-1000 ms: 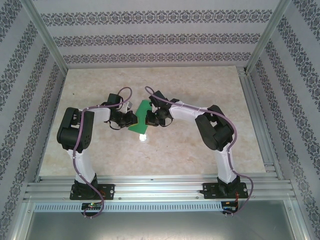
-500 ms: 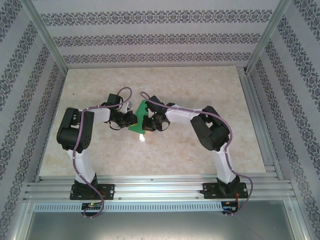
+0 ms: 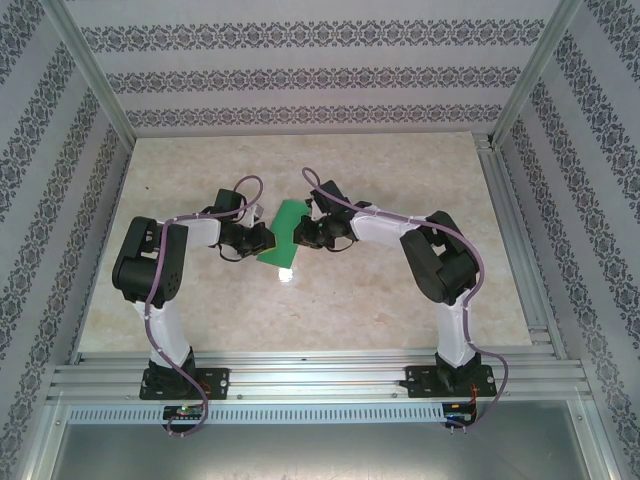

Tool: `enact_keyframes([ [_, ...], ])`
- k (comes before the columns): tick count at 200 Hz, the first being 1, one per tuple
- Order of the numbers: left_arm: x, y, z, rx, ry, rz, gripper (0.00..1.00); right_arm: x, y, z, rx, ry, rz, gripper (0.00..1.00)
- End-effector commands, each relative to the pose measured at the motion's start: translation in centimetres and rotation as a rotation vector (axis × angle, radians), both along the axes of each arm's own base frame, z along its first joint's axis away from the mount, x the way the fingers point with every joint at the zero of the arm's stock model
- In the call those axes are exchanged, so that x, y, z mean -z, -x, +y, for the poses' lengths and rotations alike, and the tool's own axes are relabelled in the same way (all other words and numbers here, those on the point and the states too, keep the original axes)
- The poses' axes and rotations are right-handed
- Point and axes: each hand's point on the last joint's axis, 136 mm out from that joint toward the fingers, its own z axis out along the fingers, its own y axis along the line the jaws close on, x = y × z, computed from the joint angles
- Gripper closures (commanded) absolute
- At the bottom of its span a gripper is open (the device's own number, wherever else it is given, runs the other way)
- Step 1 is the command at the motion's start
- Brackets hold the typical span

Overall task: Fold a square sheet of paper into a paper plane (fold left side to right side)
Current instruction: Hold the square sheet of paper at the center of the table, then first fold the square sheet of paper in half at the center of the table.

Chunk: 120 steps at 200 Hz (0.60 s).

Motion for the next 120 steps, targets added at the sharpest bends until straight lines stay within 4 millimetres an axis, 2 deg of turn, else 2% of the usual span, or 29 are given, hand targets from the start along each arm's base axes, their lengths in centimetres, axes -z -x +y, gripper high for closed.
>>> enact_keyframes([
  [1, 1.6, 1.5, 0.6, -0.019, -0.049, 0.060, 0.87, -0.1, 0.0, 2.6, -0.030, -0.060, 0.015, 0.90],
  [19, 1.5, 1.3, 0.6, -0.019, -0.050, 0.054, 0.87, 1.1, 0.9, 2.8, -0.048, -0.032, 0.047, 0.90],
  [46, 1.3, 1.1, 0.5, -0.018, -0.049, 0.050, 0.87, 3.7, 2.3, 2.1, -0.063, 0.027, 0.116, 0.91],
  [71, 1.2, 1.0, 0.4, -0.019, -0.050, 0.049, 0.87, 5.0, 3.1, 1.8, -0.083, 0.071, 0.152, 0.91],
  [93, 0.8, 0.6, 0.2, -0.016, -0.037, 0.046, 0.86, 6.5, 3.7, 0.2, -0.080, 0.181, 0.191, 0.91],
  [120, -0.7, -0.5, -0.4, -0.010, -0.008, 0.020, 0.79, 7.6, 4.2, -1.5, -0.081, 0.284, 0.212, 0.91],
])
